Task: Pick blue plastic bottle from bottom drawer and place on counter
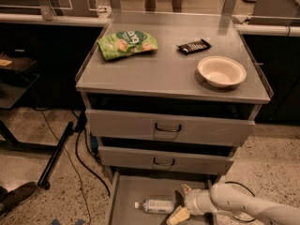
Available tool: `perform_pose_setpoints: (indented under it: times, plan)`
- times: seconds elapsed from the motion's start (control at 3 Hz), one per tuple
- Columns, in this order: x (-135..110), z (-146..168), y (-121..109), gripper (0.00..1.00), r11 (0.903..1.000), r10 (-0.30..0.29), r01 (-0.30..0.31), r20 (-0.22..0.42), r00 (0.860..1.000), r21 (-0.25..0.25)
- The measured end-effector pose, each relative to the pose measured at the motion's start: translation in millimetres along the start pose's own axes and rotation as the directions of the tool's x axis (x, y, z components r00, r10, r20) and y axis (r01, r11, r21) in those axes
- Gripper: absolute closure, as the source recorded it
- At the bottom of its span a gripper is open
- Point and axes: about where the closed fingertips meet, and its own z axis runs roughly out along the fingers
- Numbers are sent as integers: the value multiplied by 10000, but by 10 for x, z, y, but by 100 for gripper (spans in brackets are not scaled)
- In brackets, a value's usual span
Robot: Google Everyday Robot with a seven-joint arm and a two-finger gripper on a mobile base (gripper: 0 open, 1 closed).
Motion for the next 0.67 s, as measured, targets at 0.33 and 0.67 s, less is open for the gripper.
perform_pose_setpoints:
  times: [0.33, 0.67]
  plan:
    - [-18, 278, -167, 0, 9997, -256, 256, 459, 9986, 9]
    - [-17, 279, -171, 0, 9997, -254, 254, 460, 9986, 18]
